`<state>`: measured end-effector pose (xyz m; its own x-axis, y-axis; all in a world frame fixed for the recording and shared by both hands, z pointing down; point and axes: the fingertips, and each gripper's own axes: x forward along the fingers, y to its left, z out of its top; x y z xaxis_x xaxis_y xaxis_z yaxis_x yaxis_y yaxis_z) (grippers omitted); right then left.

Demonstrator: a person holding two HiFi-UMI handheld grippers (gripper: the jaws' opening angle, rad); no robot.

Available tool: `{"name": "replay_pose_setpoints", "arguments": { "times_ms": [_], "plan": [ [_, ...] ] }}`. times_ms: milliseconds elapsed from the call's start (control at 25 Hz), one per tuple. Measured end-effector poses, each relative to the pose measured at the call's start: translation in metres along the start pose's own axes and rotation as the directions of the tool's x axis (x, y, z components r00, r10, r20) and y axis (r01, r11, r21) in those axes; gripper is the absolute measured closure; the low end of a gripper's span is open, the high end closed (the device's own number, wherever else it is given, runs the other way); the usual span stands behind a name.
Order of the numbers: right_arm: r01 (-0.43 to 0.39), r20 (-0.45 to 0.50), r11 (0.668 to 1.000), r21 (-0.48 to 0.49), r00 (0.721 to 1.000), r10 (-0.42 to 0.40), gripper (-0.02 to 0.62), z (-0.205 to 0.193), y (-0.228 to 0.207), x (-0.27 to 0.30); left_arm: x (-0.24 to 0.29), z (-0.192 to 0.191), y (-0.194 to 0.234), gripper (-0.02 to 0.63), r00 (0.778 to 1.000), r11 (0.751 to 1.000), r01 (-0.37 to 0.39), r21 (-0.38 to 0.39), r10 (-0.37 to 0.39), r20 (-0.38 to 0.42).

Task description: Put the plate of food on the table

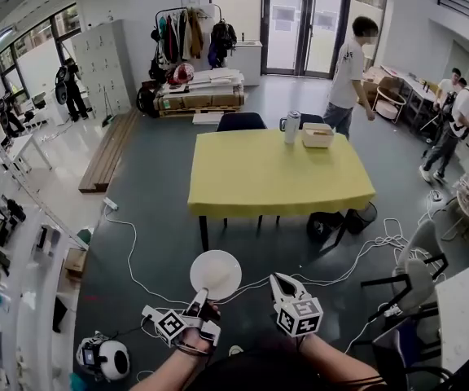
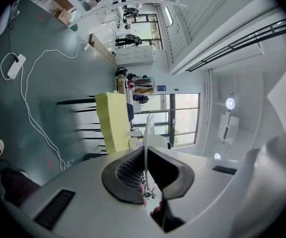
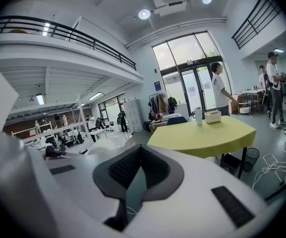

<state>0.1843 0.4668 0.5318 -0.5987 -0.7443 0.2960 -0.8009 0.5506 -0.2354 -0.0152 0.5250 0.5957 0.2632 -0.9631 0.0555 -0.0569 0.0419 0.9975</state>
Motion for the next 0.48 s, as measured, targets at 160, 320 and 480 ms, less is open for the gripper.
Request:
{"name": "replay_pose_setpoints", "arguments": {
  "times_ms": [160, 320, 480],
  "plan": [
    [0.002, -0.002, 1.000, -0.003, 1.000, -0.002, 0.583, 0.000, 0.005, 0.005, -0.001, 0.008, 0.005, 0.589, 1.000, 1.000, -0.012, 0.000, 0.012, -0.001],
    [0.002, 0.006, 1.000, -0.015, 1.000, -0.002, 0.583, 0.006, -0.002, 0.019, 0.014, 0.016, 0.007, 0.589, 1.000, 1.000, -0.010, 0.009, 0.010, -0.007],
    [0.001, 0.002, 1.000, -0.017, 1.000, 0.000, 0.583, 0.014, -0.012, 0.037, 0.034, 0.023, 0.003, 0.589, 1.000, 1.000, 0.005, -0.001, -0.005, -0.004]
  ]
}}
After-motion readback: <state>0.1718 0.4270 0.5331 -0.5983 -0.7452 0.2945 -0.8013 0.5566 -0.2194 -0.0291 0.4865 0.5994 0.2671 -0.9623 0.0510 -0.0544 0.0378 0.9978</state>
